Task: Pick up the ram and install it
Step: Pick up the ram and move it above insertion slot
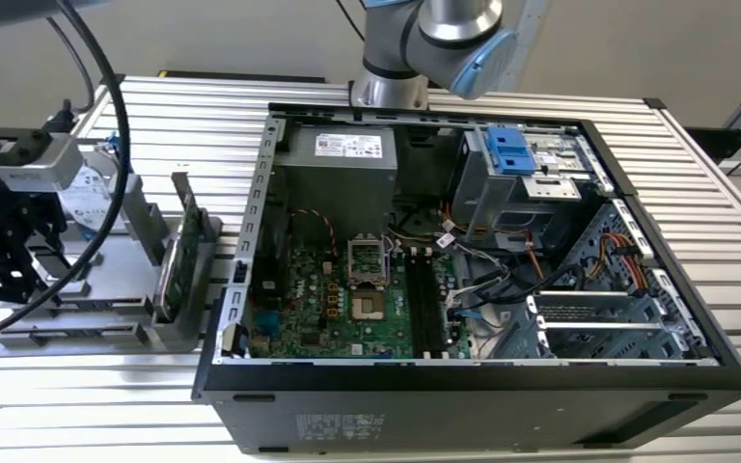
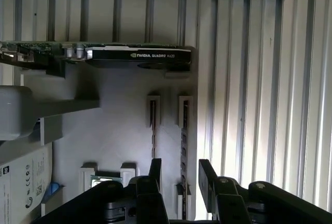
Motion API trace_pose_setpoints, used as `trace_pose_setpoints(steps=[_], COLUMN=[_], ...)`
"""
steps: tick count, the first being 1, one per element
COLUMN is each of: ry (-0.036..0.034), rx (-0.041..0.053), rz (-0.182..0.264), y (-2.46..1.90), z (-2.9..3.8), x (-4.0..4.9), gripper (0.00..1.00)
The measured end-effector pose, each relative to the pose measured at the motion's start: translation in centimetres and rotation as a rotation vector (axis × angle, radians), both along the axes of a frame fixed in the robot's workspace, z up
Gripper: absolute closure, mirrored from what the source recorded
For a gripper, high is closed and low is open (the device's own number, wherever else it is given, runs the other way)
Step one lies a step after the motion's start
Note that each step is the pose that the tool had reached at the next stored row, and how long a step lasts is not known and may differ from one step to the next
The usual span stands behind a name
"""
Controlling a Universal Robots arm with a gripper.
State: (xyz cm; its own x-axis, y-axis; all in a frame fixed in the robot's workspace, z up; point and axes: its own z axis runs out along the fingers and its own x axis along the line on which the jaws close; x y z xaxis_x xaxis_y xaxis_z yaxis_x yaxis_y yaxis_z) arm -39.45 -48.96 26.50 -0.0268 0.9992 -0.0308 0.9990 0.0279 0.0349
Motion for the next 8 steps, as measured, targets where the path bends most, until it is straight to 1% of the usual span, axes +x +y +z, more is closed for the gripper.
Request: trace_pose_setpoints(steps=[8], ry=[0.0001], rx=[-0.0009], rz=[0.0], y=[0.0], z=[-0.37], x=[-0.01], gripper=[0.0])
